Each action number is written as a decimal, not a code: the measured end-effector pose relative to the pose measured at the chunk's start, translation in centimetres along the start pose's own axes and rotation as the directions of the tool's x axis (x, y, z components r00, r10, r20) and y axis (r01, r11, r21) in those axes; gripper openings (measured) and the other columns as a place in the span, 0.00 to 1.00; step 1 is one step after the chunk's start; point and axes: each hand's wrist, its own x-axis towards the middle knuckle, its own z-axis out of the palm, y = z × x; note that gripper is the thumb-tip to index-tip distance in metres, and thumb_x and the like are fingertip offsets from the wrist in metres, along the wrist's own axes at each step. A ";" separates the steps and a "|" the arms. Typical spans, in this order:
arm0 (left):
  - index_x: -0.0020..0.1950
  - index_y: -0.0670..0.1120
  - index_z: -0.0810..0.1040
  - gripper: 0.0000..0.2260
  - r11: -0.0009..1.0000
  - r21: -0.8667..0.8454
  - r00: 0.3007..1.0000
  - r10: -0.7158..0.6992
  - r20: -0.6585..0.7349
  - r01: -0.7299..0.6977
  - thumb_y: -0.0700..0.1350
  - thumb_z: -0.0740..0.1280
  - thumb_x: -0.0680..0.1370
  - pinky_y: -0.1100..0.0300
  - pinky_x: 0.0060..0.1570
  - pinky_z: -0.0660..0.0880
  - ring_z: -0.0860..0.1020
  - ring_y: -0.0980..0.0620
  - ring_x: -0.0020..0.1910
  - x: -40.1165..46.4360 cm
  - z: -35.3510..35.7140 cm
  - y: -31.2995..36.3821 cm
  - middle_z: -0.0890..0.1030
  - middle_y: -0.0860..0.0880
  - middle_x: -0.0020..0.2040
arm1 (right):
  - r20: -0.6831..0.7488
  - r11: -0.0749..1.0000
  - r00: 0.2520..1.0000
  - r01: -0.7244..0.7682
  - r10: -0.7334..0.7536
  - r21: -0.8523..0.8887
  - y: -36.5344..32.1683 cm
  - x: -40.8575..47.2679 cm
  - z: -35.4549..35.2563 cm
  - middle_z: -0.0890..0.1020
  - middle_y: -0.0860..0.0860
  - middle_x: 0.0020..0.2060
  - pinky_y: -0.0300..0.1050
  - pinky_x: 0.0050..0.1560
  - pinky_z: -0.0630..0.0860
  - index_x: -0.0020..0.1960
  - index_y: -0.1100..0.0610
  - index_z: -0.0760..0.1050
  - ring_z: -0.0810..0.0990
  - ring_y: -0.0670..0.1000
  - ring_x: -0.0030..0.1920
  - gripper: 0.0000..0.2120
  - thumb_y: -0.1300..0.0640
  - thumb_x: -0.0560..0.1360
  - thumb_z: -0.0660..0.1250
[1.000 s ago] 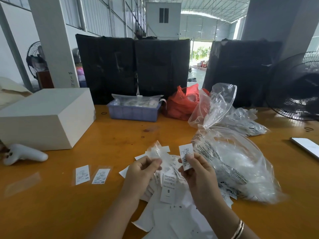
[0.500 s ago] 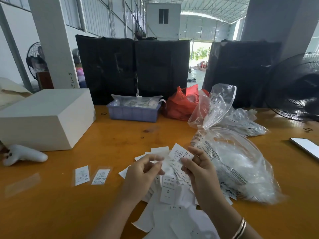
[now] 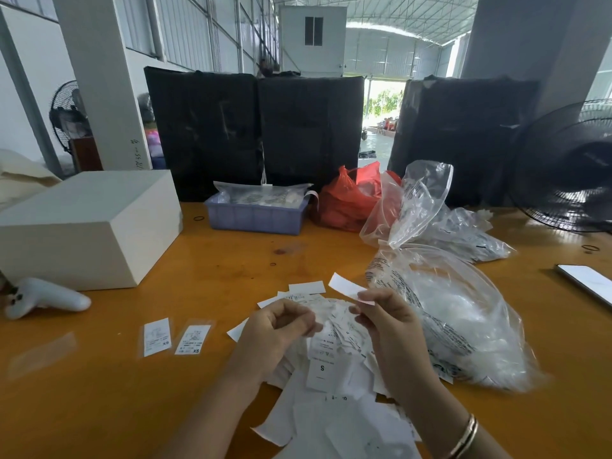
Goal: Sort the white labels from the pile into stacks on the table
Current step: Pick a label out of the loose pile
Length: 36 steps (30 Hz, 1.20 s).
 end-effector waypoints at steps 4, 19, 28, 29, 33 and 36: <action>0.50 0.46 0.80 0.05 0.998 0.055 1.000 0.023 0.014 -0.024 0.45 0.68 0.76 0.74 0.37 0.74 0.83 0.59 0.43 -0.1 0.0 0.0 0.86 0.52 0.41 | 0.033 0.998 0.998 -0.049 0.048 0.047 0.2 0.0 -0.2 0.85 0.55 0.39 0.39 0.42 0.80 0.37 0.54 0.85 0.84 0.51 0.40 0.20 0.70 0.76 0.60; 0.44 0.50 0.83 0.05 0.980 0.185 0.996 0.070 0.054 -0.079 0.41 0.69 0.76 0.74 0.37 0.73 0.82 0.61 0.41 0.1 0.1 -0.5 0.85 0.55 0.39 | 0.011 0.991 0.992 -0.129 0.129 0.041 0.5 0.0 0.0 0.85 0.52 0.38 0.40 0.43 0.79 0.48 0.56 0.81 0.85 0.53 0.45 0.10 0.69 0.73 0.68; 0.44 0.53 0.82 0.05 0.964 0.241 0.992 0.098 0.075 -0.113 0.42 0.71 0.75 0.76 0.37 0.73 0.81 0.65 0.41 0.0 0.2 -0.5 0.85 0.57 0.40 | 0.037 0.977 0.977 -0.211 0.209 0.043 1.2 -0.2 0.7 0.80 0.51 0.33 0.39 0.36 0.77 0.34 0.51 0.81 0.78 0.47 0.33 0.09 0.61 0.71 0.71; 0.44 0.53 0.82 0.06 0.962 0.246 0.992 0.105 0.072 -0.119 0.42 0.71 0.75 0.76 0.37 0.73 0.81 0.64 0.41 0.0 0.2 -0.5 0.85 0.57 0.39 | 0.039 0.975 0.976 -0.217 0.216 0.039 1.3 -0.3 0.8 0.80 0.51 0.33 0.39 0.34 0.76 0.35 0.52 0.81 0.77 0.47 0.31 0.07 0.61 0.71 0.71; 0.44 0.56 0.81 0.07 0.957 0.253 0.989 0.126 0.073 -0.141 0.42 0.71 0.75 0.76 0.38 0.72 0.80 0.65 0.42 0.1 0.2 -0.6 0.84 0.60 0.39 | 0.025 0.976 0.977 -0.215 0.214 0.028 1.4 -0.5 0.9 0.83 0.53 0.38 0.41 0.38 0.76 0.40 0.54 0.82 0.79 0.48 0.35 0.03 0.58 0.72 0.71; 0.48 0.57 0.80 0.09 0.952 0.259 0.986 0.150 0.069 -0.163 0.42 0.70 0.75 0.77 0.39 0.72 0.81 0.64 0.42 0.1 0.3 -0.8 0.84 0.61 0.38 | -0.007 0.979 0.980 -0.201 0.201 0.022 1.4 -0.5 0.9 0.84 0.53 0.39 0.45 0.43 0.74 0.42 0.53 0.82 0.80 0.49 0.37 0.02 0.57 0.72 0.71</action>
